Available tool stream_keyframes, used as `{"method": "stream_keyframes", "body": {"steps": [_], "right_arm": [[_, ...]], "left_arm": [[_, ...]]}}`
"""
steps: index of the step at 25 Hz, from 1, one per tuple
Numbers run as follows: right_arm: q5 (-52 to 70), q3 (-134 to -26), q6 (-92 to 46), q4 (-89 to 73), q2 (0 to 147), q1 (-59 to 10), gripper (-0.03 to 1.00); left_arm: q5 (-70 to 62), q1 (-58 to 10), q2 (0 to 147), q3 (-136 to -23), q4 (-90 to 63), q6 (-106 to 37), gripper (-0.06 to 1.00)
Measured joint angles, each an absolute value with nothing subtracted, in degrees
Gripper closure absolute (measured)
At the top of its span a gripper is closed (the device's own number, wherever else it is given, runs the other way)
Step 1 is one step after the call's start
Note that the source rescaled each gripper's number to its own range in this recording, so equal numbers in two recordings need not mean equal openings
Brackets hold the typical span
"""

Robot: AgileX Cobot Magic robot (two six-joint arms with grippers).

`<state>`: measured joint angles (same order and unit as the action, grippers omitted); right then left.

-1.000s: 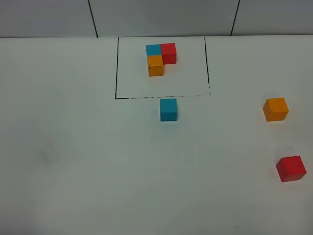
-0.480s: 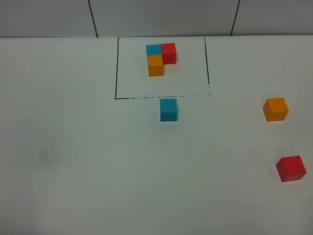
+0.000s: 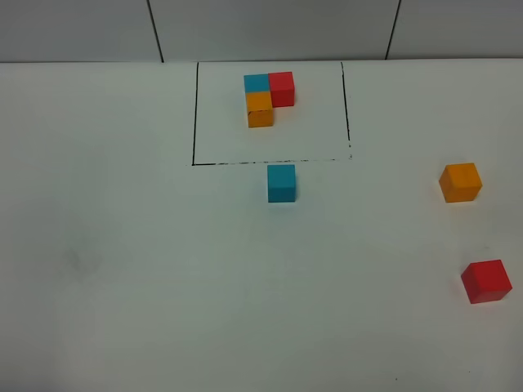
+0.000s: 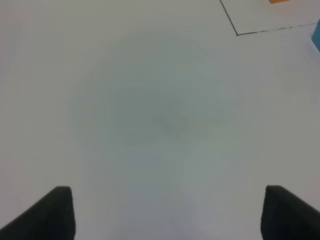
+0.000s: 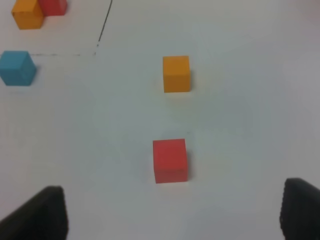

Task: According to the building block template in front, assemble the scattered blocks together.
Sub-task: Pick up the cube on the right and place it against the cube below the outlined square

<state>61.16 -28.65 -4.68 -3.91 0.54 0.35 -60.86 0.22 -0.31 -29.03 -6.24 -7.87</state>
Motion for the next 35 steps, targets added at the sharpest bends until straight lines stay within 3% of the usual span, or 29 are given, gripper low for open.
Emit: {"method": "stream_keyframes", "body": {"steps": [35], "right_arm": [[61.16,-28.65,-4.69,-3.91,0.54,0.35,0.24]], "left_arm": [[-60.86,-1.82,-0.31,-28.99,-4.82,-5.82,0.18]]}}
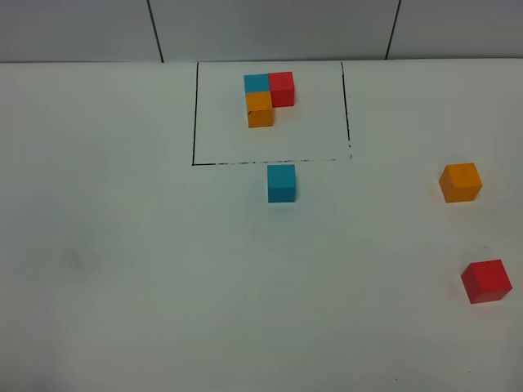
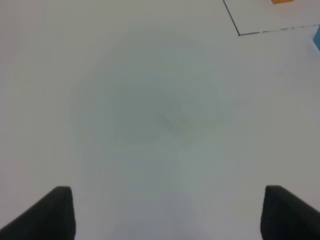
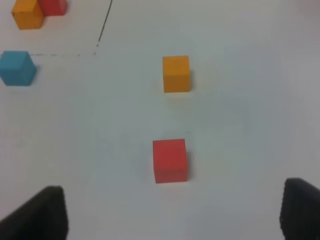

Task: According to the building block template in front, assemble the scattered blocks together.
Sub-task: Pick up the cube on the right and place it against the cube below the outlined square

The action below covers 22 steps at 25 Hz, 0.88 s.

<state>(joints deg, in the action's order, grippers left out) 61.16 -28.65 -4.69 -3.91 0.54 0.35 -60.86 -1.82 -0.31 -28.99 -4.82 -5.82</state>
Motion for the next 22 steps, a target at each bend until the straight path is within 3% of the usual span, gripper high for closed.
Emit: {"method": "stream_keyframes", "body": {"steps": [22], "right_arm": [[61.16,-28.65,-4.64,-3.91,0.54,0.35,0.24]], "left_arm": [[-60.86,-1.82,-0.31,-28.99,-4.82,-5.88,0.18]]}}
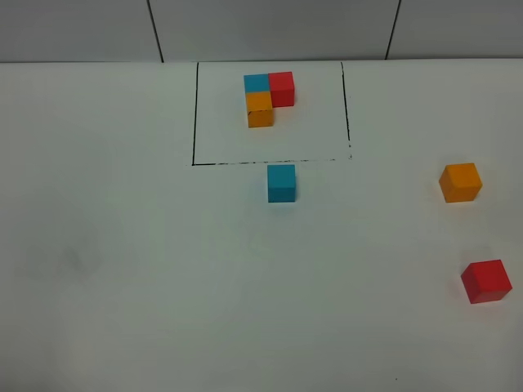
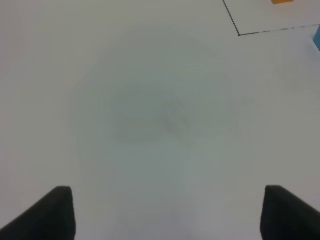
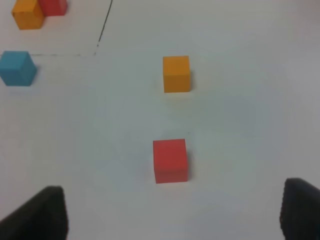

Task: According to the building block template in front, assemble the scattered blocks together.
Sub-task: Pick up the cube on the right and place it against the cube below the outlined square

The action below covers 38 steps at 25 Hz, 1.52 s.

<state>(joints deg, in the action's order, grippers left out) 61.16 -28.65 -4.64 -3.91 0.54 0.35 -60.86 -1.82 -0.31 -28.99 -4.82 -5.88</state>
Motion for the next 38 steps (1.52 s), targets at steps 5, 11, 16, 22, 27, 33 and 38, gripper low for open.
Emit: {"method": "stream_keyframes", "body": {"steps": [5,11,16,22,27,33,38], "right_arm": [[61.16,-28.65,-4.42,-4.02,0.54,0.35,0.24],[61.16,-28.65,-4.06,-4.02,0.54,0.35,0.24],[61.04,-28.65,1.69,-3.18,3.43,0.35,0.24],[60.20,-29.79,2.90,-0.55,17.59,0.35,0.22],[58.00,-33.48,2.22,0.00,32.07,0.35,0.08],[53.49,-40.62,-0.99,0.00,51.78,0.35,-0.02],[47.78,-47.74,-2.06,0.00,68.74,0.35,-0.03]], "left_arm": [[-60.86,-1.82,-0.31,-28.99,-4.82,-5.88,0.18],[-60.86,-1.82,-0.31,-28.99,-4.82,-5.88,0.18],[-60.86,-1.82,-0.31,-28.99,-4.82,-5.88,0.18],[-60.86,-1.82,-0.31,-28.99,-4.82,-5.88,0.18],[-60.86,-1.82,-0.31,-28.99,-4.82,-5.88,0.18],[-60.81,-1.82,-0.31,-28.99,-4.82,-5.88,0.18],[-60.81,-1.82,-0.31,-28.99,-4.82,-5.88,0.18]]}}
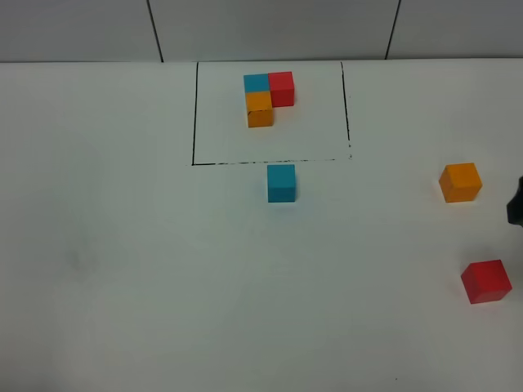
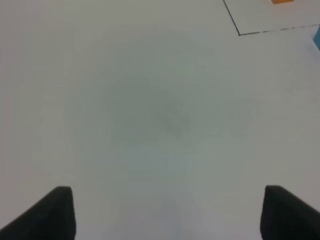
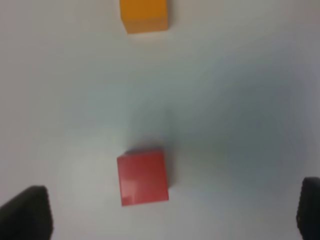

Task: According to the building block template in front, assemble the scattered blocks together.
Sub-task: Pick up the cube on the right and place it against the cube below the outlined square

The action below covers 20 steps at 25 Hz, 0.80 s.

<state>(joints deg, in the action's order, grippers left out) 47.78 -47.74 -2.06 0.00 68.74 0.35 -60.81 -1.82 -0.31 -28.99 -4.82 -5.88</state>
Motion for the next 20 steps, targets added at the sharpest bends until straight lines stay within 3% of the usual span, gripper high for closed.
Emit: {"method": "stream_keyframes", "body": {"steps": [11,20], "right_arm": [[43.25,-64.33,-5.05,0.00,101.14,0.35,-0.03],[43.06,-72.01,-6.96,-0.87,111.33,0.35,-0.03]], "left_arm": [[-60.81,-1.82,-0.31,-28.99,-4.82,-5.83,0.18],[-60.81,-1.82,-0.31,-28.99,-4.82,-5.67,0.18]]}}
